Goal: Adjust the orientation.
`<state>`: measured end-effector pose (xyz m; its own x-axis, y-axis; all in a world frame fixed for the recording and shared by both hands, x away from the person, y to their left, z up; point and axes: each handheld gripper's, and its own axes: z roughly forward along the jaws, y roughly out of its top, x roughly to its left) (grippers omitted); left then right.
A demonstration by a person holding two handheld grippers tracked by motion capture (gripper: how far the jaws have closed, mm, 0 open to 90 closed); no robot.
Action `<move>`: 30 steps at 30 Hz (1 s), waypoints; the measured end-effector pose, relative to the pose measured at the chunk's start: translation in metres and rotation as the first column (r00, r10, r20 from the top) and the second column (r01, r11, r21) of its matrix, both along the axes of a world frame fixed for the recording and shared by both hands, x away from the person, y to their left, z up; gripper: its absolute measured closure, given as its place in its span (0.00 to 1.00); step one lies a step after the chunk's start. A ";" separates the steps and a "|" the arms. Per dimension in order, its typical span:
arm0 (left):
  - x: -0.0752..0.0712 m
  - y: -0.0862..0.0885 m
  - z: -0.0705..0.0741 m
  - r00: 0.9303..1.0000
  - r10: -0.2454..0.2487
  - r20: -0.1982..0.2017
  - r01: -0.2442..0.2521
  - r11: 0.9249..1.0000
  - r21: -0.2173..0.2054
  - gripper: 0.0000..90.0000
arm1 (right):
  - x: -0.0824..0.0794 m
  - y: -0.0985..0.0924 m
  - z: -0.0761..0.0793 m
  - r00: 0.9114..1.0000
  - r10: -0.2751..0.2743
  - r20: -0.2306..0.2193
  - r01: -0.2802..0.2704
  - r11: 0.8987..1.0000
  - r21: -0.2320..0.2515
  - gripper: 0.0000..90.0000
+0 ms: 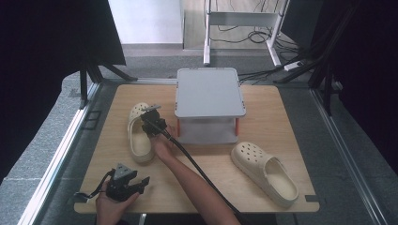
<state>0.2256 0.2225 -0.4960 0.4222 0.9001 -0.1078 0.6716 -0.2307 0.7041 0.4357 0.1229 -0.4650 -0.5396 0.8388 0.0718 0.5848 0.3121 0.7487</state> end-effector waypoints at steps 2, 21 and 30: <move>0.000 0.000 0.000 1.000 0.000 0.000 0.000 1.000 -0.001 0.47 | 0.001 0.000 0.001 1.000 0.004 -0.011 -0.004 1.000 -0.007 0.83; -0.005 0.013 0.010 1.000 0.017 0.020 -0.017 1.000 0.000 0.47 | -0.024 -0.006 0.024 0.991 0.112 0.068 -0.112 0.994 0.010 0.87; -0.007 0.023 0.014 1.000 0.012 0.010 -0.011 0.999 -0.041 0.47 | -0.052 -0.037 0.035 0.975 0.210 0.072 -0.211 0.977 0.007 0.87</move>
